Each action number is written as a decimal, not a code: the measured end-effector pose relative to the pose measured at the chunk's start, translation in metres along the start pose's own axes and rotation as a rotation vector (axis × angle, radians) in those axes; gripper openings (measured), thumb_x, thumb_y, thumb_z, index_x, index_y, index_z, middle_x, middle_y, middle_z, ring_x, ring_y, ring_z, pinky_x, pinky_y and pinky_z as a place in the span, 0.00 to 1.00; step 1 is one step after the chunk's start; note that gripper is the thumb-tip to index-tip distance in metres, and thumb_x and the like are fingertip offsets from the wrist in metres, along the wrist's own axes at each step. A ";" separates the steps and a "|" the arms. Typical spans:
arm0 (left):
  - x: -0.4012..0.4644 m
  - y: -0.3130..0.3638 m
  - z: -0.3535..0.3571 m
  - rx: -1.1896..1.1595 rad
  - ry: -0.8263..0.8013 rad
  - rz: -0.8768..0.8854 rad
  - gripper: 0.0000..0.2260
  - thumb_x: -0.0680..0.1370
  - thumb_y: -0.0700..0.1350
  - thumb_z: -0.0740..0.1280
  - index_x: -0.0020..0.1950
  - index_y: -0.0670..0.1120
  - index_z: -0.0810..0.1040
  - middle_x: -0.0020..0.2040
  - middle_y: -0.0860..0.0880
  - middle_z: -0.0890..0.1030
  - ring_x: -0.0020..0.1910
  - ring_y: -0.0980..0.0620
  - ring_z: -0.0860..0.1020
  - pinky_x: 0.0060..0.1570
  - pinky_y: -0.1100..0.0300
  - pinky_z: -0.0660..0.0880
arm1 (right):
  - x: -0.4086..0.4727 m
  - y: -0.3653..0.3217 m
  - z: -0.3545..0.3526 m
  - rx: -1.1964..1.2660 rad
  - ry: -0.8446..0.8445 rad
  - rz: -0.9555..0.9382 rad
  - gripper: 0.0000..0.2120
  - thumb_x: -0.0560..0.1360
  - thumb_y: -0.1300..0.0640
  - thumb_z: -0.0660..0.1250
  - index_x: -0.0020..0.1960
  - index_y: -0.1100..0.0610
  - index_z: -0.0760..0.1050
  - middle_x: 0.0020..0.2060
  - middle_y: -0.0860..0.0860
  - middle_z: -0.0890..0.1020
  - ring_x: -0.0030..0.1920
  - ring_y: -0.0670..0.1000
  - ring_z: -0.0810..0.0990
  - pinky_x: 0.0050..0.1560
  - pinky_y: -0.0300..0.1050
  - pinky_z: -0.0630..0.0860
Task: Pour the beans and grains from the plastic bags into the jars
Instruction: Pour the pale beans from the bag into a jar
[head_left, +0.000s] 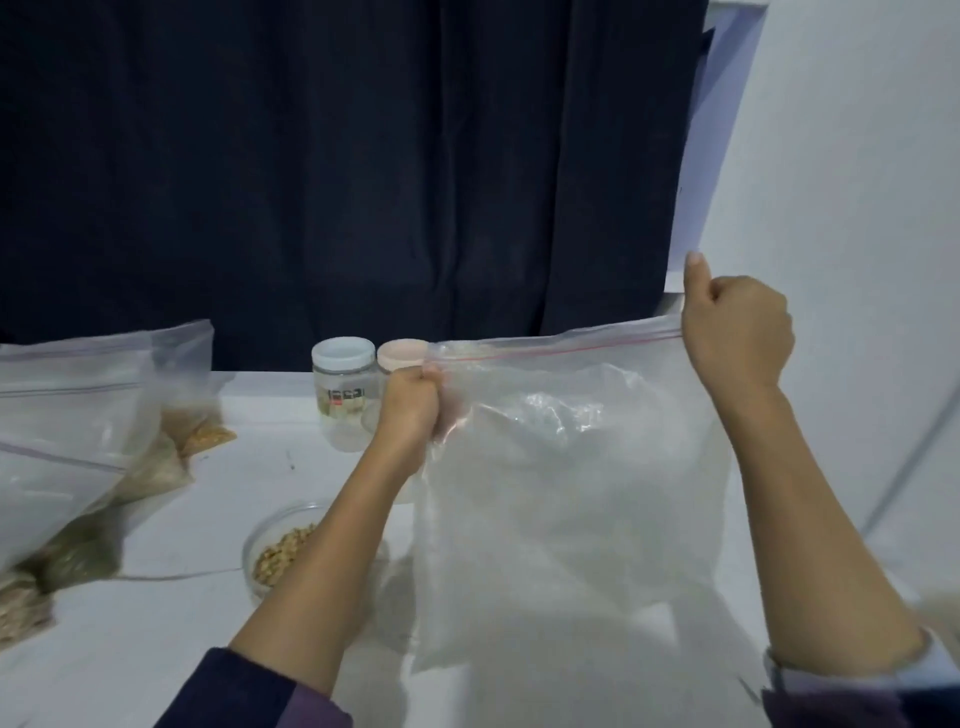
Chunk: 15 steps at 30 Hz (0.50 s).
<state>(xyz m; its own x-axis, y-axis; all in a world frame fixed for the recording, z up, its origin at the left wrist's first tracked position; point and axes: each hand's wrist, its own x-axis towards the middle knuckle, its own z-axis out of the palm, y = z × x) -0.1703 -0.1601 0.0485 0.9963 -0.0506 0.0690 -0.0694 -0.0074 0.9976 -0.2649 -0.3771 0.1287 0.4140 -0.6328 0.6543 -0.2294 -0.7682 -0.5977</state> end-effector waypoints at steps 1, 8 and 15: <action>0.001 -0.008 0.007 0.057 -0.021 -0.029 0.12 0.83 0.43 0.54 0.53 0.42 0.77 0.43 0.44 0.78 0.38 0.51 0.74 0.33 0.60 0.70 | 0.005 0.007 0.002 -0.032 -0.027 0.019 0.29 0.82 0.44 0.51 0.28 0.60 0.60 0.27 0.53 0.66 0.29 0.54 0.64 0.34 0.47 0.58; -0.014 -0.080 0.050 0.335 -0.005 -0.158 0.09 0.83 0.42 0.53 0.54 0.39 0.69 0.45 0.40 0.76 0.30 0.49 0.74 0.21 0.60 0.71 | -0.004 0.074 0.065 -0.204 -0.357 0.052 0.28 0.83 0.44 0.47 0.60 0.67 0.72 0.58 0.63 0.74 0.57 0.64 0.73 0.51 0.52 0.67; -0.025 -0.158 0.066 0.647 0.093 -0.029 0.10 0.79 0.35 0.57 0.60 0.36 0.69 0.54 0.37 0.76 0.56 0.38 0.74 0.52 0.51 0.70 | -0.076 0.160 0.119 -0.295 -0.529 -0.052 0.18 0.82 0.51 0.56 0.59 0.64 0.75 0.57 0.60 0.75 0.58 0.61 0.72 0.52 0.53 0.70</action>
<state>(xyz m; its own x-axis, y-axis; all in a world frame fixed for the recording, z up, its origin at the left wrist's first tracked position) -0.1871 -0.2235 -0.1111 0.9964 0.0448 0.0718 -0.0298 -0.6086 0.7929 -0.2280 -0.4401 -0.0717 0.7957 -0.5175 0.3148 -0.4005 -0.8393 -0.3677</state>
